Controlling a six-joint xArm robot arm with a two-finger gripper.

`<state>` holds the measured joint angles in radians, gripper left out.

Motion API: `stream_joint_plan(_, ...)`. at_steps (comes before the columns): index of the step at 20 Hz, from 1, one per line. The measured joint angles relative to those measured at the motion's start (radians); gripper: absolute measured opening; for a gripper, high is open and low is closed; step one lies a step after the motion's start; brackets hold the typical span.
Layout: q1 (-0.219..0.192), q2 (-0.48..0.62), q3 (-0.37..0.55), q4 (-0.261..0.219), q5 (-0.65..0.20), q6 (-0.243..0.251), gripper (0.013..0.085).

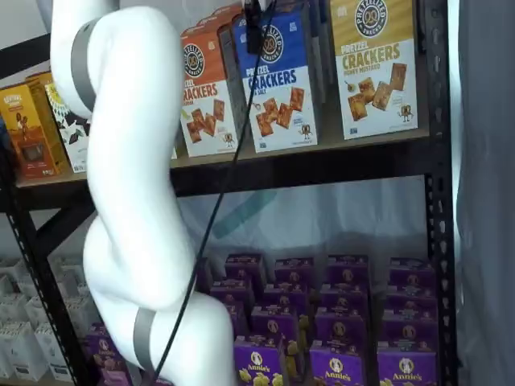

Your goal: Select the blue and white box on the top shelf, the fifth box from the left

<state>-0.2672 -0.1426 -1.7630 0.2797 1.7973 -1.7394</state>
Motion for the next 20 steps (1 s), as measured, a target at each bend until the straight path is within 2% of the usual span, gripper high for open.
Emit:
stream_joint_plan(1, 0.001, -0.001, 0.001, -0.001, -0.002, 0.0, 0.077)
stream_joint_plan(2, 0.001, -0.001, 0.002, -0.001, -0.003, 0.0, 0.077)
stream_joint_plan(4, 0.002, -0.001, 0.003, -0.001, -0.004, 0.001, 0.069)
stream_joint_plan(10, 0.005, -0.002, 0.005, -0.002, -0.006, 0.004, 0.069)
stream_joint_plan(12, 0.005, -0.003, 0.006, -0.001, -0.008, 0.004, 0.061)
stream_joint_plan(13, 0.005, -0.004, 0.007, -0.001, -0.009, 0.004, 0.061)
stream_joint_plan(14, 0.005, -0.005, 0.008, -0.001, -0.01, 0.004, 0.057)
stream_joint_plan(20, 0.013, -0.003, -0.003, -0.019, 0.015, 0.007, 0.057)
